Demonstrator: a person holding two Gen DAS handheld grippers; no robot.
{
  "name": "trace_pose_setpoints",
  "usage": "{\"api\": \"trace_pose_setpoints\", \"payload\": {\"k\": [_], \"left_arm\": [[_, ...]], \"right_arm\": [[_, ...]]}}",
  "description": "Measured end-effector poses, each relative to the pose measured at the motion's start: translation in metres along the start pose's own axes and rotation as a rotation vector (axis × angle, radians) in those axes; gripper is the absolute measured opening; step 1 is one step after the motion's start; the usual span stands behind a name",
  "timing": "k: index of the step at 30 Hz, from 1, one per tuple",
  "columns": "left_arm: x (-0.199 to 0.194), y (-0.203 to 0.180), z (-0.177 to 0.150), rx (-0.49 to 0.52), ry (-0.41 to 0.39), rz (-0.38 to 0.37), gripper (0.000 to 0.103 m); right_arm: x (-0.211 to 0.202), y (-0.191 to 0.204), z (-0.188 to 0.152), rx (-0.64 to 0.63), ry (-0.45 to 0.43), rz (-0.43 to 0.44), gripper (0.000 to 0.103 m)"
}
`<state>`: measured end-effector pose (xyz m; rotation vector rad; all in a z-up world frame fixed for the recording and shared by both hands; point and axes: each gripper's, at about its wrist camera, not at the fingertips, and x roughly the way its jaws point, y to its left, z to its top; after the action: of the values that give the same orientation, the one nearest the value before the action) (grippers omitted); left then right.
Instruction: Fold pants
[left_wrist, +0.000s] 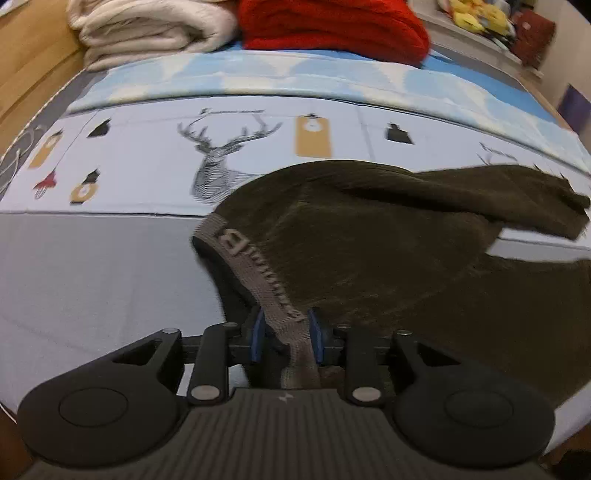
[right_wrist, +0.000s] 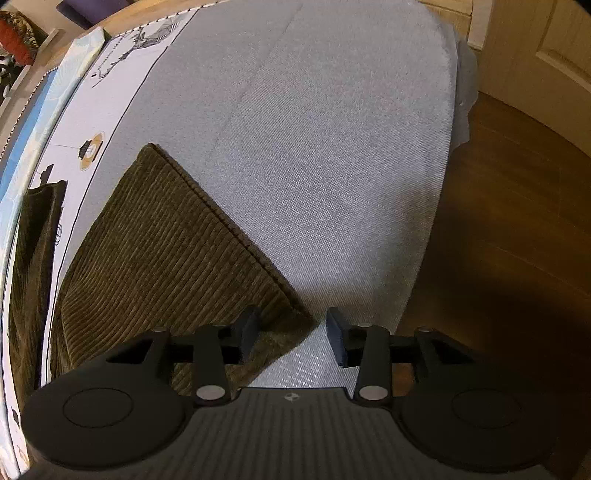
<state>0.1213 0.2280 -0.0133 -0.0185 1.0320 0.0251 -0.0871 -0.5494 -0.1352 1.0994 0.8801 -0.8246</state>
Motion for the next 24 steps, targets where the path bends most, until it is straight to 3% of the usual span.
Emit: {"api": "trace_pose_setpoints", "payload": {"k": [4, 6, 9, 10, 12, 14, 15, 16, 19, 21, 24], "left_arm": [[0.012, 0.016, -0.005, -0.046, 0.067, 0.011, 0.032], [0.014, 0.018, -0.004, -0.043, 0.075, 0.005, 0.032], [0.018, 0.021, -0.003, -0.041, 0.093, -0.005, 0.032], [0.019, 0.022, -0.004, -0.039, 0.099, -0.002, 0.032], [0.022, 0.024, -0.006, -0.037, 0.118, 0.011, 0.032], [0.026, 0.026, -0.008, -0.032, 0.136, 0.015, 0.032], [0.027, 0.027, -0.009, -0.027, 0.142, 0.013, 0.033], [0.030, 0.027, -0.008, -0.023, 0.149, 0.012, 0.034], [0.039, 0.031, -0.009, -0.030, 0.177, -0.009, 0.042], [0.046, 0.033, -0.010, -0.045, 0.205, -0.033, 0.049], [0.058, 0.033, -0.014, -0.069, 0.262, -0.074, 0.058]], "right_arm": [[0.005, 0.009, 0.002, 0.000, -0.013, -0.016, 0.046], [0.000, 0.018, 0.000, -0.060, -0.042, -0.038, 0.023], [-0.011, 0.025, 0.002, -0.128, -0.098, -0.043, 0.014], [-0.021, 0.027, 0.007, -0.124, -0.145, -0.021, 0.013], [-0.054, 0.028, 0.022, -0.129, -0.323, 0.038, 0.013], [-0.076, 0.028, 0.033, -0.176, -0.492, 0.021, 0.014], [-0.076, 0.026, 0.036, -0.188, -0.518, 0.023, 0.015], [-0.070, 0.025, 0.039, -0.200, -0.500, 0.020, 0.016], [-0.040, 0.021, 0.042, -0.196, -0.340, -0.016, 0.022], [-0.024, 0.015, 0.042, -0.152, -0.245, -0.022, 0.037], [-0.009, 0.020, 0.038, -0.129, -0.170, -0.013, 0.052]]}}
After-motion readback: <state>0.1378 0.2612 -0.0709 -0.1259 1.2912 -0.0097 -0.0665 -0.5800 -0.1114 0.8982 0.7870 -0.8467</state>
